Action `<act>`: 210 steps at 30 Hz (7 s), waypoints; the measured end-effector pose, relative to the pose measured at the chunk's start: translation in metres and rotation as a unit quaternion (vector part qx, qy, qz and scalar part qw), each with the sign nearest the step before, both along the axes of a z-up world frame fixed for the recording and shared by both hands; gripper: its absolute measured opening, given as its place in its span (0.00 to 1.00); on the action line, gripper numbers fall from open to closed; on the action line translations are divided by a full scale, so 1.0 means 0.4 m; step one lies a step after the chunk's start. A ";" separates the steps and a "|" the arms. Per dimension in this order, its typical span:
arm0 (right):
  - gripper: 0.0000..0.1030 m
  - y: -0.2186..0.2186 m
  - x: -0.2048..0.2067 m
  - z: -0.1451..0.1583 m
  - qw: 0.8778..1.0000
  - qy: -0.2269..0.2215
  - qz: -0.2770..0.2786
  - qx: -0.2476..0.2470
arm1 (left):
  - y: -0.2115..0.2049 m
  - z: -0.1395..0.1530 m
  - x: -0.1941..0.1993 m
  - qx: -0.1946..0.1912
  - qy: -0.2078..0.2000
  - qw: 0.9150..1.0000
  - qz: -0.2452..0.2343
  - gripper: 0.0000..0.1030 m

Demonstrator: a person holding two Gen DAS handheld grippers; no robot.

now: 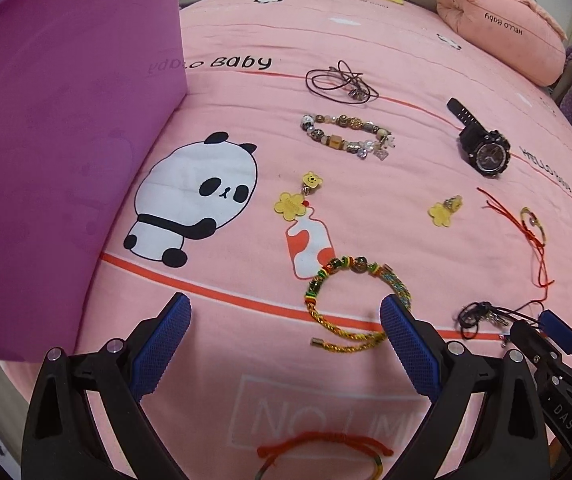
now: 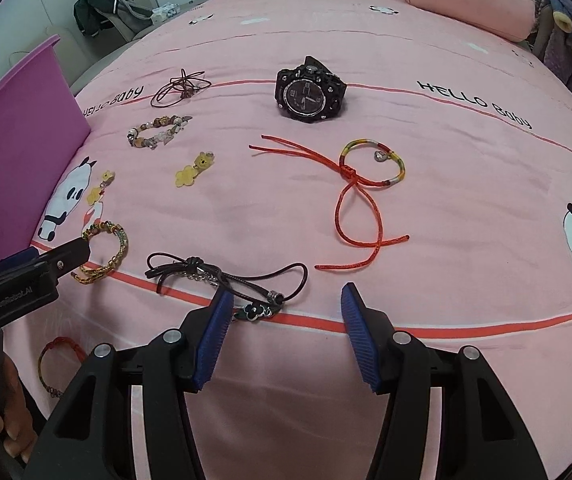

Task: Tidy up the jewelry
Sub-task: 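Grasp the beaded rainbow bracelet with the left tool while the right tool grasps the black cord bracelet, then lift both held bracelets and carry them over the purple basin, then open both tools to drop the bracelets into the purple basin, then move both open tools back over the remaining jewelry on the bed, then grasp the red-cord gold-charm bracelet with the left tool while the right tool grasps the red string bracelet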

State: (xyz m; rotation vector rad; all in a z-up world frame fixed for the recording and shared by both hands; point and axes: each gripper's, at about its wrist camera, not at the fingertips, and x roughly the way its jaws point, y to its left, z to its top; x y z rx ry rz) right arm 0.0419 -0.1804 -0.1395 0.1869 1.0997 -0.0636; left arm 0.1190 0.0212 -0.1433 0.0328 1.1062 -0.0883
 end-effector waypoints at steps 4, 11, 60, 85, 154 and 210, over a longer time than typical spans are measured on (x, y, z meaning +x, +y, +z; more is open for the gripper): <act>0.52 0.012 0.017 -0.009 1.000 -0.001 0.007 -0.015 | -0.007 -0.029 0.013 -0.002 0.009 1.000 -0.001 0.91; 0.52 0.028 0.031 -0.024 0.999 -0.002 0.018 -0.035 | -0.025 -0.061 0.013 0.014 -0.011 1.000 -0.014 0.91; 0.06 0.145 -0.097 0.326 0.990 -0.118 0.070 0.026 | 0.073 0.303 -0.200 -0.082 -0.075 0.993 -0.049 0.06; 0.06 0.573 0.151 0.628 0.951 -0.208 0.210 0.090 | 0.449 0.581 -0.097 -0.063 -0.193 0.976 0.081 0.07; 0.58 0.097 -0.183 0.328 0.991 -0.113 0.068 -0.003 | 0.208 0.377 -0.375 -0.068 -0.112 0.988 0.081 0.92; 0.55 -0.085 0.027 -0.030 0.993 -0.060 0.075 -0.074 | 0.048 -0.071 -0.291 -0.015 0.008 0.974 0.226 0.91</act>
